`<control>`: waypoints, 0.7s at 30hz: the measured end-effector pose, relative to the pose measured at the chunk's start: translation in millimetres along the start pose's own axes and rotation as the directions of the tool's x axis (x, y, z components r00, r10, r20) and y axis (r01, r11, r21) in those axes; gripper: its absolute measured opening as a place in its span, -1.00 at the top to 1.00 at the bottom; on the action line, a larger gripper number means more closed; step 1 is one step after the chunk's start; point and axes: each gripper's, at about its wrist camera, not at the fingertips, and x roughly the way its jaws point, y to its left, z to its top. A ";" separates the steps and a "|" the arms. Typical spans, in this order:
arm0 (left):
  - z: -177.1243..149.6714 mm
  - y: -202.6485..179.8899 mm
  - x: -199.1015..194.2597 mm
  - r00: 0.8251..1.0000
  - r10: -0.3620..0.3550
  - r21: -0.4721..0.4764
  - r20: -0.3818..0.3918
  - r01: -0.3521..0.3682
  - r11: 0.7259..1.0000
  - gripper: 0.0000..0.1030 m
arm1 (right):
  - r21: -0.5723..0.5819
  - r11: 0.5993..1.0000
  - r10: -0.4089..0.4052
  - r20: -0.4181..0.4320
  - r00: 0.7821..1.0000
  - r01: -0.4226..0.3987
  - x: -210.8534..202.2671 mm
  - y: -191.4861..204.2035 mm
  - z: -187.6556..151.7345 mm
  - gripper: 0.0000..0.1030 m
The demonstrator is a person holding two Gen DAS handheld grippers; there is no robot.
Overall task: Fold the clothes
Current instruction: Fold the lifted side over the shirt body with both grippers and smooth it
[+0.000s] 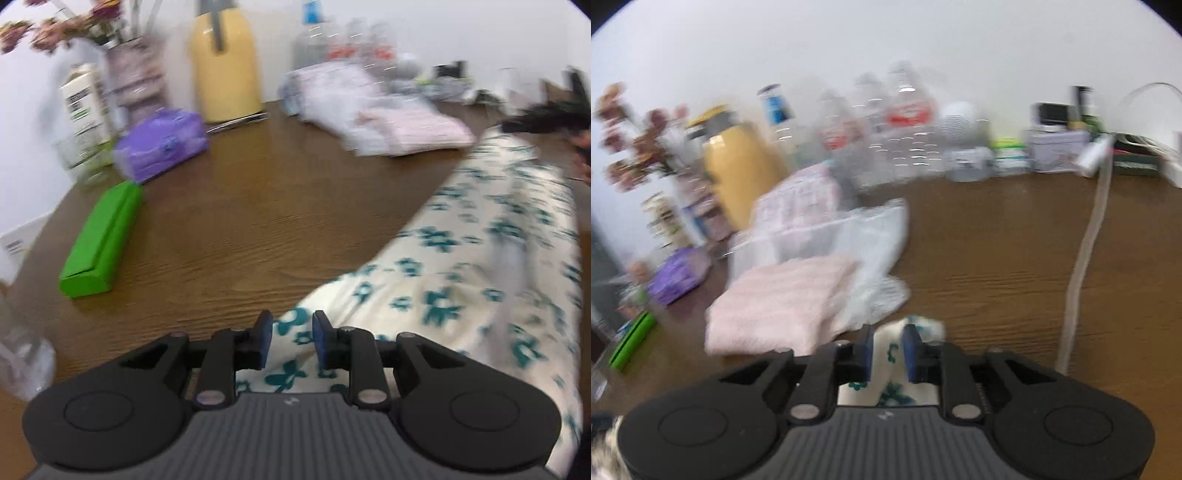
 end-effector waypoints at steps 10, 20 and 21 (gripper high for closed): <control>102.7 -73.6 36.8 0.970 -0.238 0.252 0.047 0.220 0.943 0.01 | 0.230 0.965 -0.130 0.009 0.992 0.124 -78.1 -0.8 -107.5 -0.34; 140.3 -179.1 133.9 0.942 -0.310 0.291 -0.127 0.334 0.896 0.71 | 0.212 0.971 -0.104 -0.061 0.993 0.114 4.5 -42.9 -44.5 0.88; 146.0 -183.7 139.3 0.949 -0.291 0.255 -0.121 0.313 0.915 0.73 | 0.201 0.971 -0.115 -0.074 0.991 0.128 18.6 -51.1 -26.9 0.88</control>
